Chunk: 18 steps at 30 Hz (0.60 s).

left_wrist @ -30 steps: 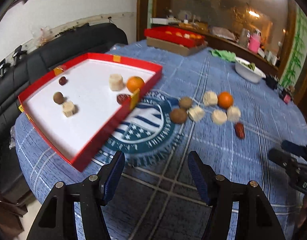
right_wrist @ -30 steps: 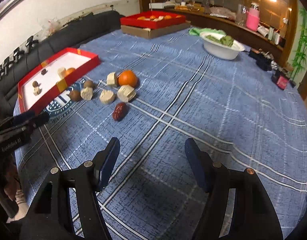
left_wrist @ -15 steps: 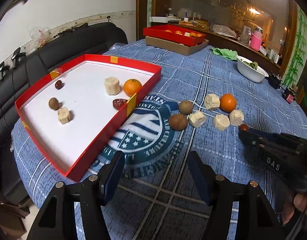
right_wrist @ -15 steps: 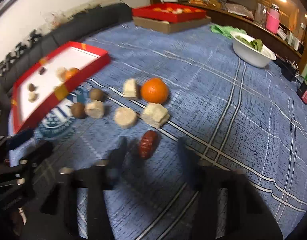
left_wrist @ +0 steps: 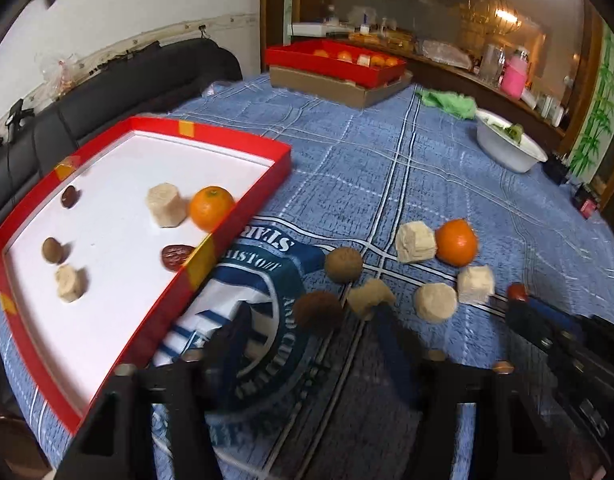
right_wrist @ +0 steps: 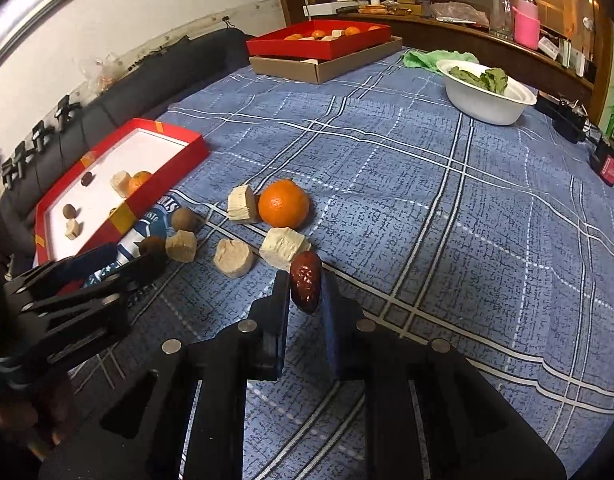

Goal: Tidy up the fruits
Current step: 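Grasp a red date with the right tool while the left tool grasps a brown nut, then lift the red date with the right tool while the left tool lifts the brown nut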

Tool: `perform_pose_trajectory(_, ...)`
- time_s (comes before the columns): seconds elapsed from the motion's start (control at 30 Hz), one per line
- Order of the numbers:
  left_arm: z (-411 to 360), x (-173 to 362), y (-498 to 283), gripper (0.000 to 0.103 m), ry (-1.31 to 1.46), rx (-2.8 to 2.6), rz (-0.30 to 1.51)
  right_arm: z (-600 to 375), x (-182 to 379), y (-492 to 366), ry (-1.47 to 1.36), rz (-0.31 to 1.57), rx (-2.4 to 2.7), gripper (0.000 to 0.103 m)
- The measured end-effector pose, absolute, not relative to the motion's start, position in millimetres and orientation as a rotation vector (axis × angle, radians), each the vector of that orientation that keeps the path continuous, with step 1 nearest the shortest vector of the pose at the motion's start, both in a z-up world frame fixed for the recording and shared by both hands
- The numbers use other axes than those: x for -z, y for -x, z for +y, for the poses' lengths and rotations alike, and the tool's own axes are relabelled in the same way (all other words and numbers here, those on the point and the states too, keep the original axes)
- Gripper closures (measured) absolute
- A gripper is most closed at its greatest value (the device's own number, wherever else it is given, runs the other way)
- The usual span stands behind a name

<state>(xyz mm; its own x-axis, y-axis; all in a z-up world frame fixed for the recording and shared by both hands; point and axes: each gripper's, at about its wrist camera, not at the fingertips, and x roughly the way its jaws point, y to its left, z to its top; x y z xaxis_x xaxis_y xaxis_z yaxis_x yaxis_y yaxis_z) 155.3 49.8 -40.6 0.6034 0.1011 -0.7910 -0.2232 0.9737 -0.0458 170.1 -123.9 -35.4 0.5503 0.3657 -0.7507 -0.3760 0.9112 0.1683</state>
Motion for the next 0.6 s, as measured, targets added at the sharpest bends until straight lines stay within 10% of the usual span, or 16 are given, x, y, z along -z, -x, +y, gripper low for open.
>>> perform_pose_trajectory(0.6, 12.3, 27.2, -101.2, 0.077, 0.122, -0.054, 0.797, -125.2, 22.0, -161.1, 0.008, 0.820, -0.458, 0.088)
